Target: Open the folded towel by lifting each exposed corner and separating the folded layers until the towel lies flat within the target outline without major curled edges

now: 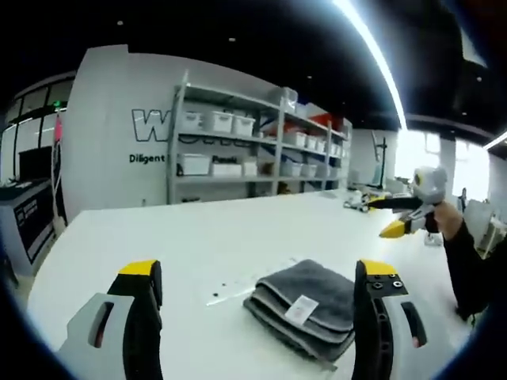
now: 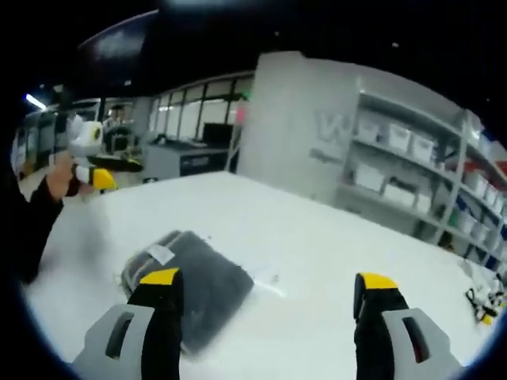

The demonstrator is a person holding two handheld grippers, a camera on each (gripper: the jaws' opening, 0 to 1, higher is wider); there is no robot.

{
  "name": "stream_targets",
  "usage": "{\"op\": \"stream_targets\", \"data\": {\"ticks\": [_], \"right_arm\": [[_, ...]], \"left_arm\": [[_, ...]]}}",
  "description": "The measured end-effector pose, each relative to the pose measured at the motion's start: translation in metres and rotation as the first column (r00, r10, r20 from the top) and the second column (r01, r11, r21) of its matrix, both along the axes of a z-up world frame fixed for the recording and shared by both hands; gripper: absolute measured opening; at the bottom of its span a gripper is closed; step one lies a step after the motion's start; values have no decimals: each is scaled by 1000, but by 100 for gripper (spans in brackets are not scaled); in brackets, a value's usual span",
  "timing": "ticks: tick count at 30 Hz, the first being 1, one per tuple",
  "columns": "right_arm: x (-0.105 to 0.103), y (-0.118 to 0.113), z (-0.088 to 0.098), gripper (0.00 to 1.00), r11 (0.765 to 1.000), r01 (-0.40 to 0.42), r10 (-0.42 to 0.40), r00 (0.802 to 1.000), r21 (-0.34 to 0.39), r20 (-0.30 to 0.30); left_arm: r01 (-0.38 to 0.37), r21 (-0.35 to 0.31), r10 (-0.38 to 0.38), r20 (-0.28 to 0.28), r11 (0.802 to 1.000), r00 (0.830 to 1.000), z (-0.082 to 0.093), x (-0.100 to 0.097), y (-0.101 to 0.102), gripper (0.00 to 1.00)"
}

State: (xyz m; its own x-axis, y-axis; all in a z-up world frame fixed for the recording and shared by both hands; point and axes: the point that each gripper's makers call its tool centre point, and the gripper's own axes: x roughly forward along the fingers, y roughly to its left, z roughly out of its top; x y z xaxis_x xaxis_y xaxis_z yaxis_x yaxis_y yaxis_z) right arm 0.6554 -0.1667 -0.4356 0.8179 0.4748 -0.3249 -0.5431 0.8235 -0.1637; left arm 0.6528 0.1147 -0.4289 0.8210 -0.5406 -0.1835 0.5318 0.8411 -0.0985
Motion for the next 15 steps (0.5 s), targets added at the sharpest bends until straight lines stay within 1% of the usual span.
{"op": "stream_targets", "data": {"ticks": [3,5,9,10,11,13,15], "right_arm": [[1,8,1,89,1000,-11,11,1000,16,4],[0,14,-5,89,1000,-27,27,1000,-6,-7],[-1,22,-8,85,999,-46,46,999,-1,-19],[2,24,-5,86,998,-40,40,999,39,-12],[5,23,-6,86,997,-21,23,999,73,-25],[9,21,-9,83,997,-15,18,999,78,-37],[12,20,-12,84,996,-8,12,999,84,-49]], "left_arm": [[-4,17,4,-4,1000,1000,-4,1,-2,98],[-11,27,11,-5,1000,1000,-6,2,-2,99],[-53,28,52,19,998,998,-4,6,2,99],[-55,64,55,13,996,998,-9,6,3,100],[-58,70,57,12,996,998,-11,7,2,99],[-62,58,62,11,996,998,-10,8,3,99],[-70,34,70,9,997,998,-9,9,4,99]]}}
